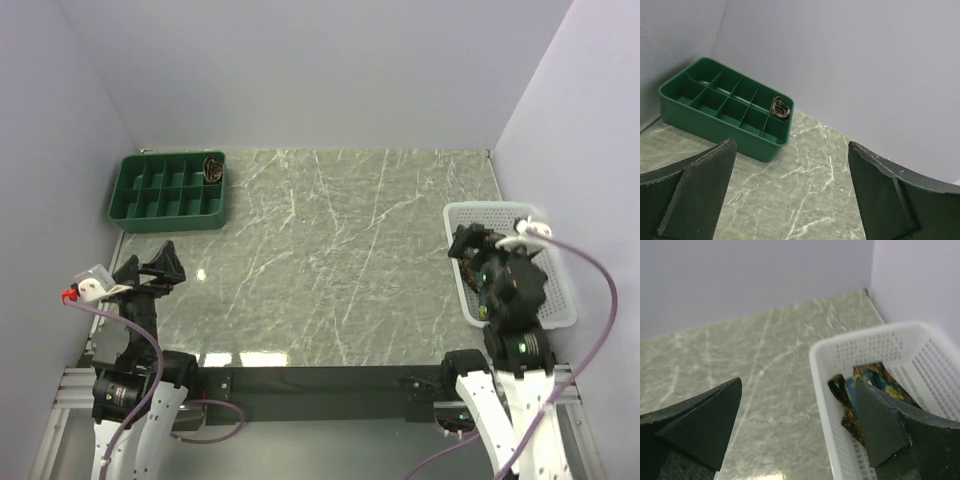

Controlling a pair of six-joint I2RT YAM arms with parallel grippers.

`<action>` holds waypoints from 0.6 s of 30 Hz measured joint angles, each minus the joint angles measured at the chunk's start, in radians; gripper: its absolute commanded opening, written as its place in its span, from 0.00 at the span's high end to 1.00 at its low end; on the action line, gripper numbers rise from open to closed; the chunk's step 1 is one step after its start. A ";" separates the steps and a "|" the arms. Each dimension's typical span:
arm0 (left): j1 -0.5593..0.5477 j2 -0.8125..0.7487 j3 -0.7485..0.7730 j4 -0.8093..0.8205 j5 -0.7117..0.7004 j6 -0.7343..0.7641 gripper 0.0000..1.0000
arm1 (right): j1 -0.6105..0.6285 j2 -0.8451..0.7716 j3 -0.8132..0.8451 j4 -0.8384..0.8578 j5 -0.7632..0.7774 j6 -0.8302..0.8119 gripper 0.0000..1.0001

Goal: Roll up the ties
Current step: Grab a tie with the right arm

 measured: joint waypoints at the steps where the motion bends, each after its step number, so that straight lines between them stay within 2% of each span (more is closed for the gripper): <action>1: -0.001 0.000 0.000 0.000 0.000 -0.006 0.01 | 0.000 0.050 0.018 -0.015 0.022 0.006 0.00; 8: -0.042 -0.001 -0.010 0.006 -0.001 -0.011 0.01 | -0.019 0.458 0.174 -0.138 0.163 0.064 0.00; 14: -0.067 -0.001 -0.022 0.009 -0.001 -0.010 0.01 | -0.187 0.768 0.266 -0.183 0.171 0.137 0.00; 18: -0.074 -0.001 -0.024 0.016 -0.001 -0.010 0.01 | -0.293 0.898 0.267 -0.182 0.125 0.162 0.00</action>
